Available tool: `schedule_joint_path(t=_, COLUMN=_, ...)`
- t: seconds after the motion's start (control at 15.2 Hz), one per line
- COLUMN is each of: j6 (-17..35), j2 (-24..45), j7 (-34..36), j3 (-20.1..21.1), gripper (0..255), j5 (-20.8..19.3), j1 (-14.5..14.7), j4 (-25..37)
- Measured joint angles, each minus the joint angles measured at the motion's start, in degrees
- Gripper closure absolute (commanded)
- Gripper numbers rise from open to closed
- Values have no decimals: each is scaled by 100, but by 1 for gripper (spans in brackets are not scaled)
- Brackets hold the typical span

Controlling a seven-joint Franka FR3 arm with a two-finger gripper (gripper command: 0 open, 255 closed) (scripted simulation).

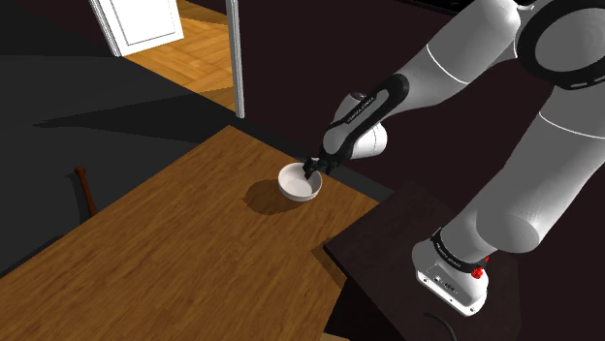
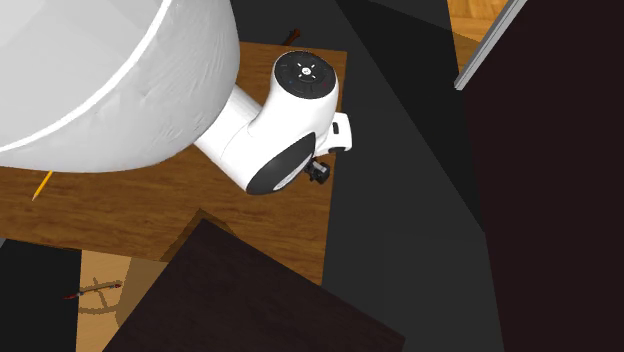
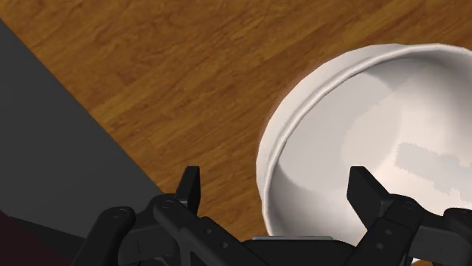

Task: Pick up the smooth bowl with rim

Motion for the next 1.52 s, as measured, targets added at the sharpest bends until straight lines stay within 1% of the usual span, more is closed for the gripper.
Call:
schedule_joint_path(t=0.2, j6=187, j2=258, j7=-191, j3=113, gripper=0, j5=178, j1=-96, j4=72)
schedule_joint_path(t=0.26, j6=222, j2=297, j7=-214, j3=136, gripper=255, j5=206, j1=-107, j4=77)
schedule_joint_path(t=0.92, j6=260, j2=334, j7=-239, j3=165, gripper=255, j5=237, j1=-117, j4=82)
schedule_joint_path(t=1.06, j6=172, j2=210, j7=-170, j3=106, gripper=255, j5=169, j1=-77, j4=41)
schedule_joint_path(t=1.52, j6=-355, j2=-428, j7=332, j3=-174, gripper=255, j5=-333, j1=121, j4=-67)
